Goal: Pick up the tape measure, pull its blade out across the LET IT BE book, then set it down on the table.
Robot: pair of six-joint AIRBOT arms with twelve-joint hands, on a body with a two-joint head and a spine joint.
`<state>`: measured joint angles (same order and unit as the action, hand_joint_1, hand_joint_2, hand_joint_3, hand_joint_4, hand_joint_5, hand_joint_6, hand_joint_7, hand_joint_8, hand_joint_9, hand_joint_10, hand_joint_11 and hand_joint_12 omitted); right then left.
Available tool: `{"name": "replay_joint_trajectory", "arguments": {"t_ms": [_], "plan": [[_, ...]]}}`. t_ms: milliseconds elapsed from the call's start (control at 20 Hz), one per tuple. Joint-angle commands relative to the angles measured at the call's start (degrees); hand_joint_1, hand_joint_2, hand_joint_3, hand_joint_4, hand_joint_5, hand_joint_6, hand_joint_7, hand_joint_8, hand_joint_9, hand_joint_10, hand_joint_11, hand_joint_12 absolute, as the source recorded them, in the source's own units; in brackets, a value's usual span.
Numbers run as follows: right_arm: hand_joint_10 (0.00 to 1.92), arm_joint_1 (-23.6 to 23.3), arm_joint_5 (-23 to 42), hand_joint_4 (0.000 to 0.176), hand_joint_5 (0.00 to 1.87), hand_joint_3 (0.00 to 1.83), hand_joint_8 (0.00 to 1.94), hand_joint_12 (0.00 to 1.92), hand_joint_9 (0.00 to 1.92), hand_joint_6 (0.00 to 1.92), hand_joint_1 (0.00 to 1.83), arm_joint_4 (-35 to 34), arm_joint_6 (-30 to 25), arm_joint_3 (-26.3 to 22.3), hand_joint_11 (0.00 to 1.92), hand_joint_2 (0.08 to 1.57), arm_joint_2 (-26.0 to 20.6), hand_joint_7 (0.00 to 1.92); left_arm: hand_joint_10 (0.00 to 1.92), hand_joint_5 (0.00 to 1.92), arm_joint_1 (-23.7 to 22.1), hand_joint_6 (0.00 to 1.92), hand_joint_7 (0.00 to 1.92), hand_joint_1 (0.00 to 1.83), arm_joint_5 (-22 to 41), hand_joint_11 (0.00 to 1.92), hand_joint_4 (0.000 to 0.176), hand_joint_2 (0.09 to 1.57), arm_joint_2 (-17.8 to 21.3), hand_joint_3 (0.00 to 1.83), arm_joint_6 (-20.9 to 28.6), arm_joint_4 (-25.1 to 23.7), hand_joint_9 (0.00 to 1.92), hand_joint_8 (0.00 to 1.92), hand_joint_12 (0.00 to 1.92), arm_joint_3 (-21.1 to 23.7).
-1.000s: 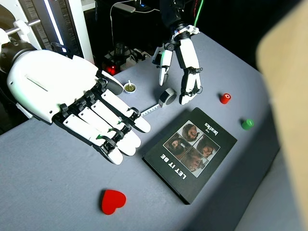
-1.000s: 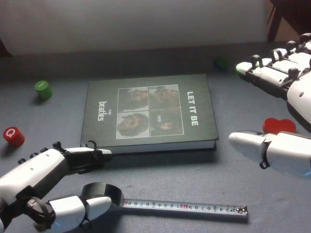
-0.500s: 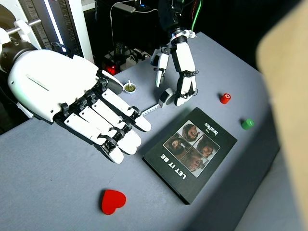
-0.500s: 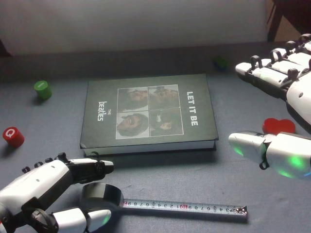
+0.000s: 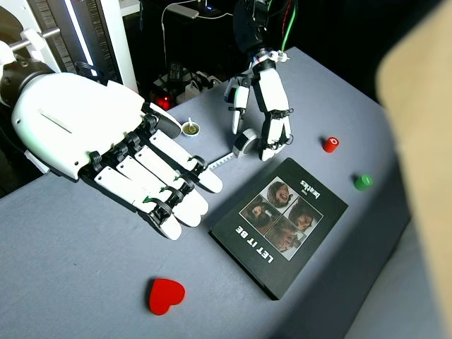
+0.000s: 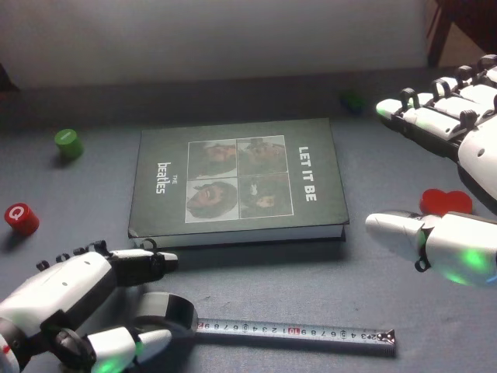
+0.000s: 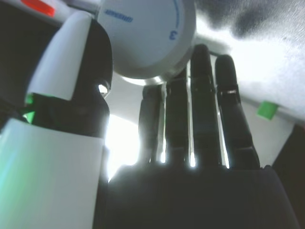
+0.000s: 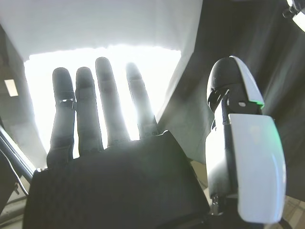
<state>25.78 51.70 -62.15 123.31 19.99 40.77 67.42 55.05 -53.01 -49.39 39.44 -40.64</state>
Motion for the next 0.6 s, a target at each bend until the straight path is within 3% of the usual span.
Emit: {"name": "replay_joint_trajectory", "arguments": {"t_ms": [0,400,500,550], "plan": [[0.0,-0.8,3.7,0.065,0.18,0.0,0.0,0.77,0.17,0.0,0.08,4.1,-0.2,-0.2,0.0,1.13,-0.2,0.26,0.0,0.55,-0.2,0.01,0.59,1.09,5.4,0.13,0.0,1.11,-0.4,0.0,0.1,-1.9,0.54,0.0,0.84,-0.2],[0.0,-0.8,3.5,0.066,0.17,0.0,0.0,0.73,0.17,0.0,0.08,4.1,-0.1,-0.2,0.0,1.13,-0.2,0.25,0.01,0.57,0.2,0.01,0.63,1.15,5.4,0.17,0.0,1.11,-1.1,0.0,-2.8,-1.8,0.57,0.01,0.85,-0.6],[0.0,-0.8,3.4,0.066,0.17,0.0,0.0,0.73,0.17,0.0,0.08,4.1,-0.1,-0.2,0.0,1.13,-0.2,0.25,0.04,0.68,0.2,0.01,0.76,1.24,5.5,0.34,0.0,1.11,-1.2,0.0,-2.9,-1.8,0.78,0.01,0.93,-0.5],[0.0,-0.8,3.4,0.065,0.17,0.0,0.0,0.73,0.17,0.0,0.08,4.1,-0.1,-0.2,0.0,1.13,-0.2,0.25,1.07,0.76,0.1,0.9,0.88,1.34,6.0,0.52,0.0,1.14,-1.3,0.0,-2.8,-1.8,0.87,0.81,1.07,-0.5]]}}
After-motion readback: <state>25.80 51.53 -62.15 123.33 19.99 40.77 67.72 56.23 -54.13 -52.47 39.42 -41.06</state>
